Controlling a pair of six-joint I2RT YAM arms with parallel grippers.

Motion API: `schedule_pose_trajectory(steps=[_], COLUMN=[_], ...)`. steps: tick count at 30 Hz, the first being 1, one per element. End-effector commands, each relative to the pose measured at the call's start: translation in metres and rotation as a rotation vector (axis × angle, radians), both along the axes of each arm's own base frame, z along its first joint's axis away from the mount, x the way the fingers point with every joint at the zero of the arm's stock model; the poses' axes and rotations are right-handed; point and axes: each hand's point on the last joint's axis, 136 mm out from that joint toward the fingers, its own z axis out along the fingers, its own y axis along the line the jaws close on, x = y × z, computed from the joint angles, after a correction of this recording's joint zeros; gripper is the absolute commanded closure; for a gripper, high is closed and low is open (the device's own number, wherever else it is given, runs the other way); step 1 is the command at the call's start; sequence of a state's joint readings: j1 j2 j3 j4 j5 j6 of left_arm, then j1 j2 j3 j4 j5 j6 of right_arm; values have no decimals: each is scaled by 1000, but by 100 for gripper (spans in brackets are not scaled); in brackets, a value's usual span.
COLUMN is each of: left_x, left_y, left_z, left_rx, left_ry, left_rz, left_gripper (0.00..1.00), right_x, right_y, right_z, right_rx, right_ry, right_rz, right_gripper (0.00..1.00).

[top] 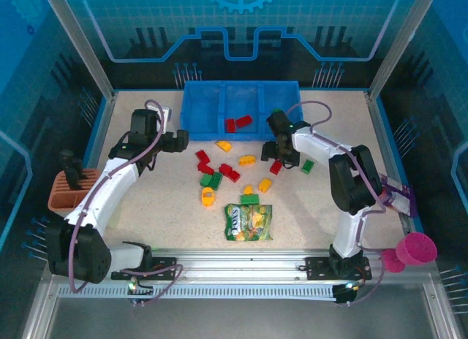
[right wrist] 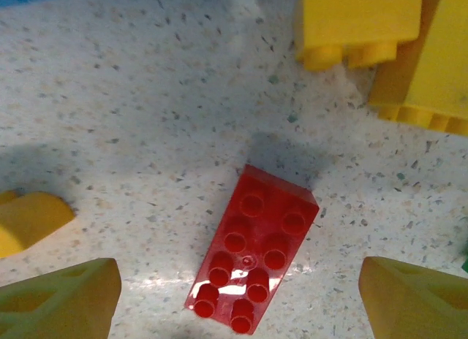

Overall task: Sort the legos into containers by color
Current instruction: Pick up the lego from the center of the table.

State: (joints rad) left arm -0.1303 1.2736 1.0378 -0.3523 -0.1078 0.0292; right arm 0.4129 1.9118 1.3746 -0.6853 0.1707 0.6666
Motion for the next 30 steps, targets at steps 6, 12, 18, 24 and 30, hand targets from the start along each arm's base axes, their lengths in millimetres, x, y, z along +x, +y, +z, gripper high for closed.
schedule_pose_trajectory(steps=[6, 12, 18, 24, 30], left_x=[-2, -1, -1, -4, -3], left_y=[-2, -3, -2, -10, -12], left_z=[4, 4, 4, 2, 6], left_rx=[12, 14, 19, 8, 2], left_ry=[-30, -32, -33, -18, -35], left_rz=[-15, -20, -17, -68, -81], left_gripper=[0, 1, 1, 1, 1], right_x=[0, 2, 3, -4, 7], right_y=[-7, -11, -10, -4, 0], right_z=[-20, -37, -48, -45, 6], right_rx=[4, -33, -50, -48, -84], right_ry=[10, 17, 31, -12, -117], right_rz=[-51, -25, 7, 133, 313], right_gripper=[19, 30, 48, 67, 73])
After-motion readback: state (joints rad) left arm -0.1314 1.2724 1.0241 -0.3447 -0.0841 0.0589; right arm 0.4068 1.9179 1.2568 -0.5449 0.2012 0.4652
